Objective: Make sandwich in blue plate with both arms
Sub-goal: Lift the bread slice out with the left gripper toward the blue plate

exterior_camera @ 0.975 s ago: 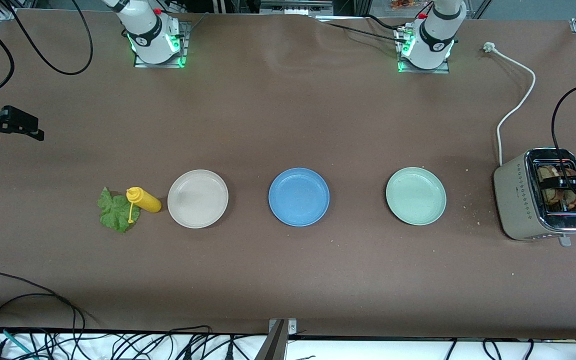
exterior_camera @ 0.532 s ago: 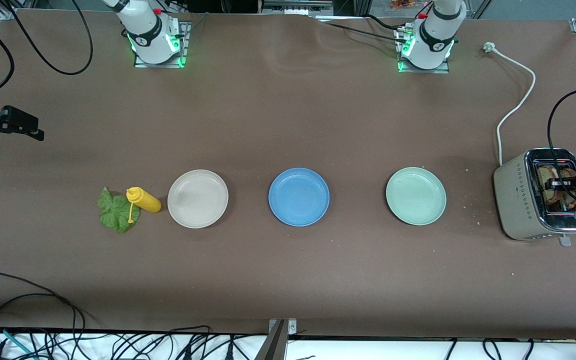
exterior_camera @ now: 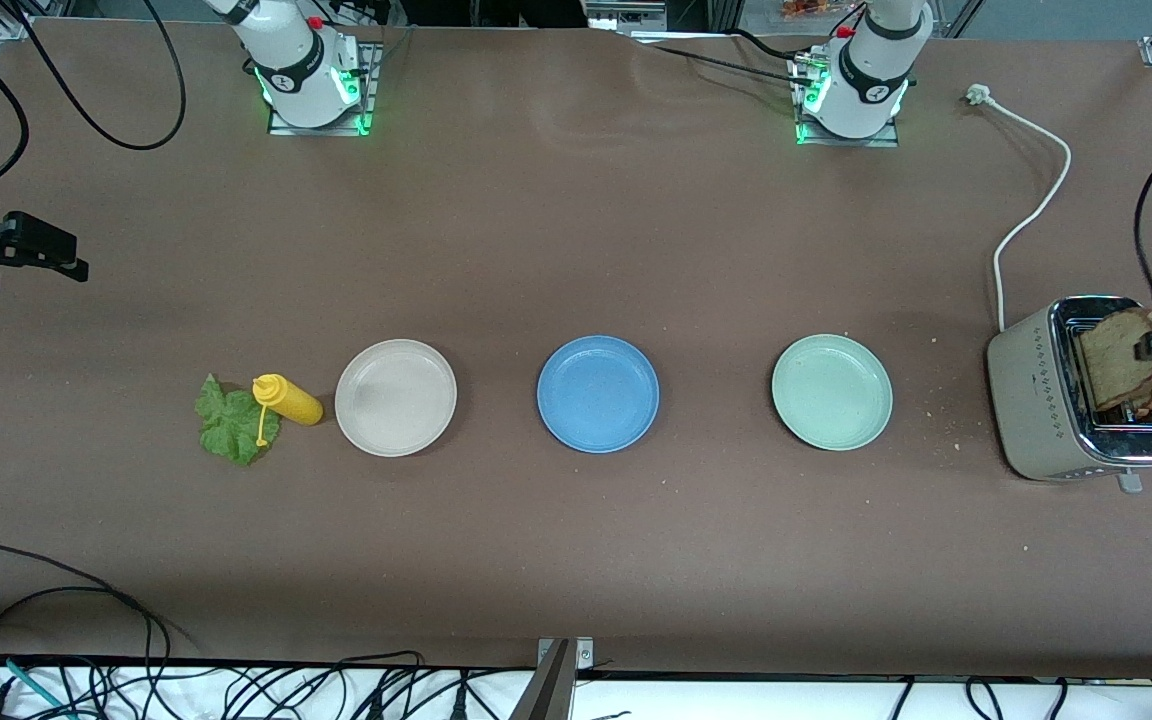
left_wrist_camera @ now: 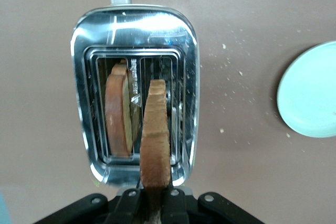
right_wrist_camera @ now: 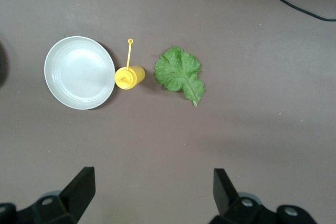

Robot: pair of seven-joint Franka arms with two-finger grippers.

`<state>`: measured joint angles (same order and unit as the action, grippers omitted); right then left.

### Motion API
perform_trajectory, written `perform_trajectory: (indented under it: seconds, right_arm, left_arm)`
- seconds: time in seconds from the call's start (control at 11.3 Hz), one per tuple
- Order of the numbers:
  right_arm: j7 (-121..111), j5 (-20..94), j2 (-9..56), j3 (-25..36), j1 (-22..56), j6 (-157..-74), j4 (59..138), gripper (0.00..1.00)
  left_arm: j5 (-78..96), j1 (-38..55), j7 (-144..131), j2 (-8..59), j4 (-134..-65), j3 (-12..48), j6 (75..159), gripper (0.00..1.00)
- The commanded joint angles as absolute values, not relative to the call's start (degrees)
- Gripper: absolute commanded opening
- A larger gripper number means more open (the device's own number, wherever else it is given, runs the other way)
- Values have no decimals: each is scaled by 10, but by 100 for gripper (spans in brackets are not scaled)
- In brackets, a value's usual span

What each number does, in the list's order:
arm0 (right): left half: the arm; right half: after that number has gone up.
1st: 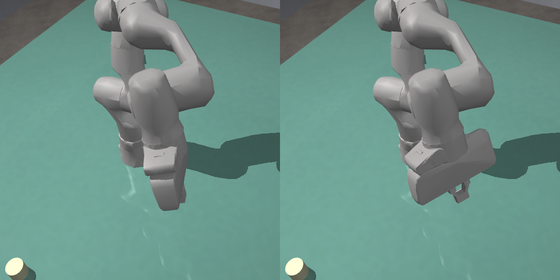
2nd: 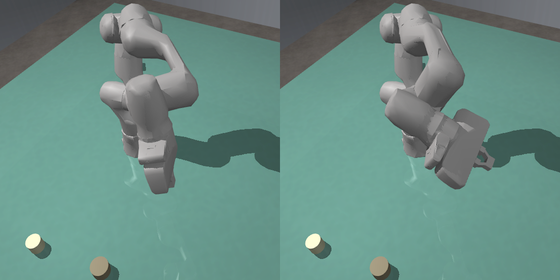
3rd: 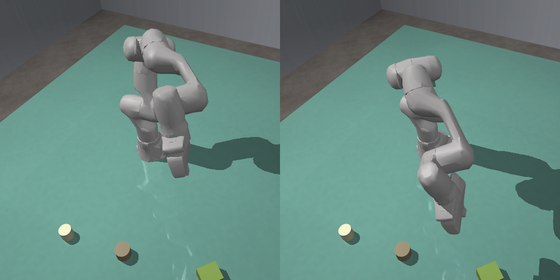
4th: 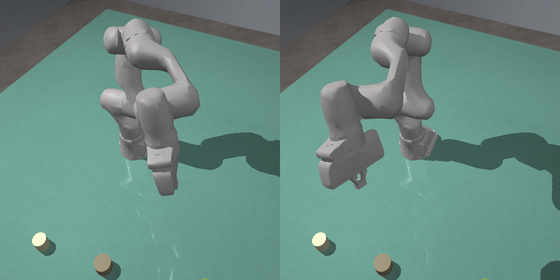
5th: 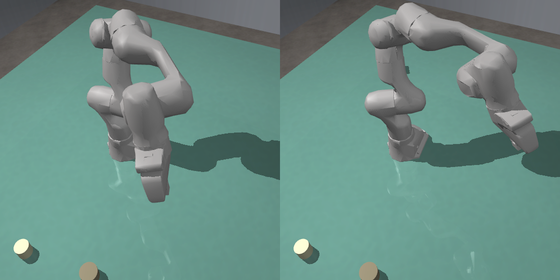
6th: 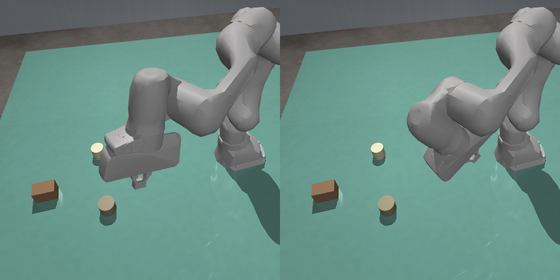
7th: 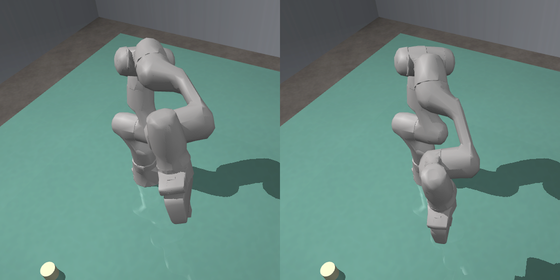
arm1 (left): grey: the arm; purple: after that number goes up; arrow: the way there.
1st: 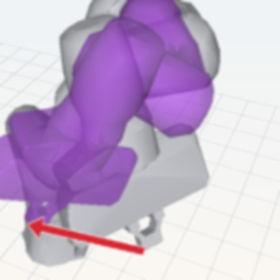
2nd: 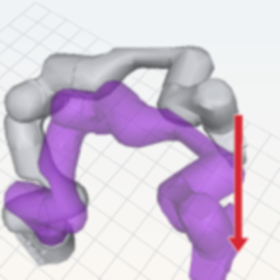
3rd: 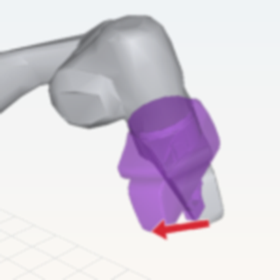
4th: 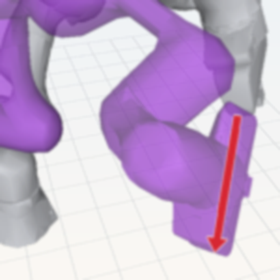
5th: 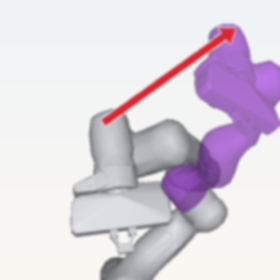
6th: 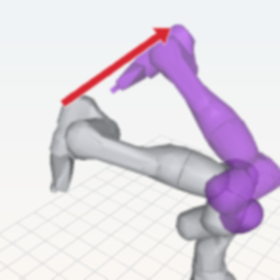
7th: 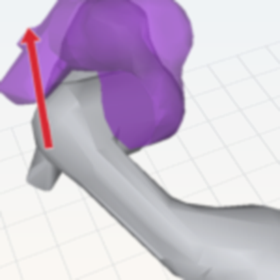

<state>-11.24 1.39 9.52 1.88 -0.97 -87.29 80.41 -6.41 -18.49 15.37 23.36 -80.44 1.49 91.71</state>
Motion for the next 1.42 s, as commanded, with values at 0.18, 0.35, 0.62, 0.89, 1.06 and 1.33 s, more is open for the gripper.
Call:
perform_trajectory:
  seconds: [0.18, 0.35, 0.62, 0.89, 1.06, 1.33]
  right_arm:
    - [-109, 14, 88, 17, -13, -877, 812, 100]
    - [-109, 14, 88, 17, -13, -877, 812, 100]
    - [-109, 14, 88, 17, -13, -877, 812, 100]
    - [-110, 14, 88, 17, -13, -877, 812, 100]
    - [-113, 14, 88, 18, -15, -879, 812, 100]
    - [-113, 17, 88, 17, -17, -880, 812, 100]
  left_arm:
    - [-69, -106, 162, 199, -697, 47, 742, 0]
    - [-62, -85, 157, 199, -697, 95, 715, 0]
    - [59, -63, 156, 223, -707, 122, 711, 0]
    - [244, -52, 140, 301, -709, 122, 716, 0]
    - [376, -52, 123, 377, -709, 122, 740, 0]
    - [495, -25, 144, 468, -722, 122, 805, 0]
